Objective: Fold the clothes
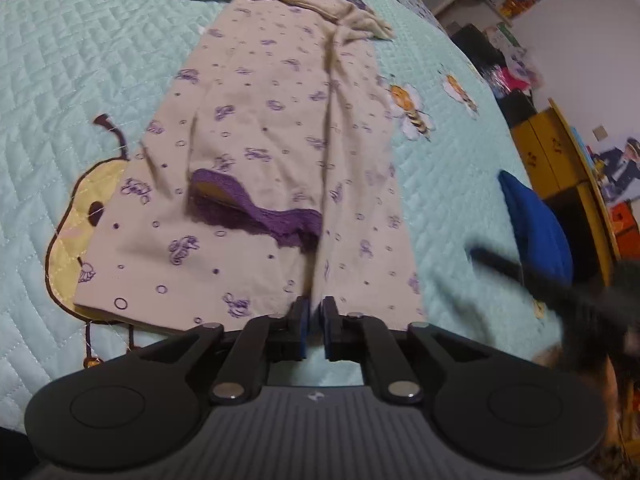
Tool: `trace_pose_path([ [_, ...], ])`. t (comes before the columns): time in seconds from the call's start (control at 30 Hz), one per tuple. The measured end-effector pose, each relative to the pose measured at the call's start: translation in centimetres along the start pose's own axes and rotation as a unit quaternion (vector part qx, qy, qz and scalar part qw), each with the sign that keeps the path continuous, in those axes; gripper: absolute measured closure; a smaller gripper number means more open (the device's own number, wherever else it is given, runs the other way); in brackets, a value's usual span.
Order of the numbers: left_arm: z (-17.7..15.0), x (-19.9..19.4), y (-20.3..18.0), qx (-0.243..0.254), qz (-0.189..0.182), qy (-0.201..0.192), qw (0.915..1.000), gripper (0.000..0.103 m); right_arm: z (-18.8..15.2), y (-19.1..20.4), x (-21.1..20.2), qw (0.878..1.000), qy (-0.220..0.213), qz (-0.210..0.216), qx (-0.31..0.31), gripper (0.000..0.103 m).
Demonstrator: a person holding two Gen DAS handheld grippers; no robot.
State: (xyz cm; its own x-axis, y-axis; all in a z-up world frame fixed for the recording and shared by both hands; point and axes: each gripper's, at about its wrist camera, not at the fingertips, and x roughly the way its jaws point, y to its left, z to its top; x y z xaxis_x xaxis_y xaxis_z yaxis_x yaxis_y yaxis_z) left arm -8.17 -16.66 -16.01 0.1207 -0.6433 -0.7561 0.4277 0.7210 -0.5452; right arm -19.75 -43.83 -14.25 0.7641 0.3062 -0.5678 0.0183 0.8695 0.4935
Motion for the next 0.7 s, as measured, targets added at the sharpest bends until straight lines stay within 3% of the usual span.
trace_pose_path([
  [0.07, 0.5, -0.9, -0.4, 0.008, -0.016, 0.002, 0.9998, 0.089, 2.0, -0.9, 1.6, 0.999, -0.023, 0.024, 0.036, 0.056],
  [0.13, 1.6, -1.8, -0.7, 0.012, -0.036, -0.007, 0.9993, 0.088, 3.8, -2.1, 3.9, 0.997, -0.030, 0.029, 0.070, 0.044],
  [0.17, 2.1, -2.3, -0.8, 0.013, -0.046, -0.012, 0.9988, 0.088, 4.5, -3.0, 5.9, 0.996, -0.005, 0.017, 0.083, 0.035],
  [0.23, 3.8, -3.1, -0.9, 0.005, -0.059, -0.034, 0.9977, 0.082, 5.7, -4.6, 9.8, 0.992, 0.068, -0.011, 0.109, 0.039],
  [0.3, 6.5, -3.3, -1.1, 0.013, -0.045, -0.058, 0.9972, 0.073, 7.1, -5.9, 10.5, 0.990, 0.034, 0.003, 0.137, 0.042],
  [0.4, 11.8, -2.0, -2.6, 0.066, 0.006, -0.093, 0.9935, 0.069, 10.6, -7.1, 11.9, 0.990, -0.031, -0.055, 0.128, 0.041],
  [0.53, 19.8, 1.7, -4.1, 0.121, 0.056, -0.146, 0.9803, 0.061, 15.0, -8.7, 13.9, 0.978, -0.114, -0.130, 0.117, 0.041],
  [0.67, 26.9, 7.4, -5.6, 0.161, 0.050, -0.146, 0.9748, 0.061, 15.5, -10.2, 17.2, 0.960, -0.175, -0.200, 0.087, 0.041],
  [0.7, 28.1, 8.8, -6.3, 0.178, 0.045, -0.143, 0.9725, 0.061, 15.1, -10.9, 17.6, 0.958, -0.187, -0.200, 0.083, 0.041],
])
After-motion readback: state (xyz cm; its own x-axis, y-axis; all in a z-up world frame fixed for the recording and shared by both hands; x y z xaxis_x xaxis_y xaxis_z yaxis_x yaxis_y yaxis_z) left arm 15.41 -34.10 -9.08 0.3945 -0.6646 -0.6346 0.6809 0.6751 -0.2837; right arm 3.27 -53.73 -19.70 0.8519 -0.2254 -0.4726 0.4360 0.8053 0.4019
